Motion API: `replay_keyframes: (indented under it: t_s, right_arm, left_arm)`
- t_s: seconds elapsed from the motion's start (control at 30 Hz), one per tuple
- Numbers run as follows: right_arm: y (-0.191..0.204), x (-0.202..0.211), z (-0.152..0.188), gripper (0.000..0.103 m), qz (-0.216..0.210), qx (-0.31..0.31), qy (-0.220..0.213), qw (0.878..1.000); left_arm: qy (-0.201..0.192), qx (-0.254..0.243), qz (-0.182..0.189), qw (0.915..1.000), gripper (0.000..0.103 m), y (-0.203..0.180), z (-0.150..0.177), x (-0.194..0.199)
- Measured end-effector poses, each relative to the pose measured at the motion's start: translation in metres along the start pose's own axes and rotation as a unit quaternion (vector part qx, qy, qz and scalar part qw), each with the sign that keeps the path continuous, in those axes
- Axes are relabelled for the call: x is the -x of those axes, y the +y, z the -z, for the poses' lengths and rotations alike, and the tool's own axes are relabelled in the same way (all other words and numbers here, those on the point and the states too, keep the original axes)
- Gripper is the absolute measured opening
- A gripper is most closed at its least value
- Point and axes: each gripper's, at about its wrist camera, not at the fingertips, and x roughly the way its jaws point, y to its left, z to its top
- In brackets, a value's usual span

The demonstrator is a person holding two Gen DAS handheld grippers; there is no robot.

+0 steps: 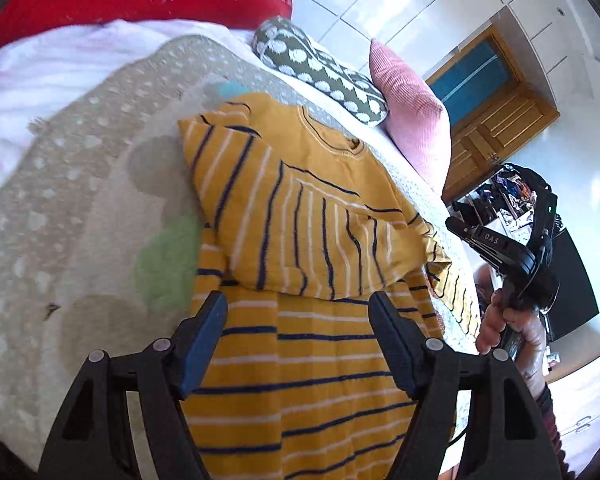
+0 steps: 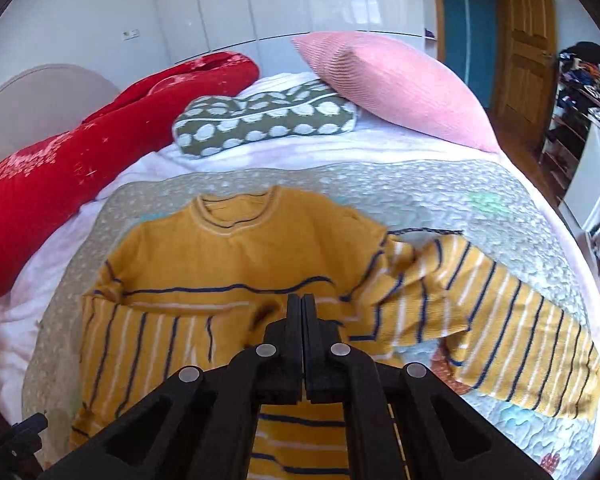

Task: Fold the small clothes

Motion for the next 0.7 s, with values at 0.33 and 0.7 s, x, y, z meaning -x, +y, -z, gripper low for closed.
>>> replay_keyframes:
  t_s: [0.33,0.7]
  right_arm:
    - [-0.023,-0.015,0.021,0.029,-0.089,0.001,0.042,0.995]
    - [-0.011,-0.054,0.033,0.010,-0.044,0.005,0.062,0.997]
  left_arm:
    - [0.046,0.043,-0.001,0.9980,0.072,-0.001,-0.021,-0.065]
    - [0.011,0.016,-0.014,0.9997,0.072,-0.015,-0.012,-0.021]
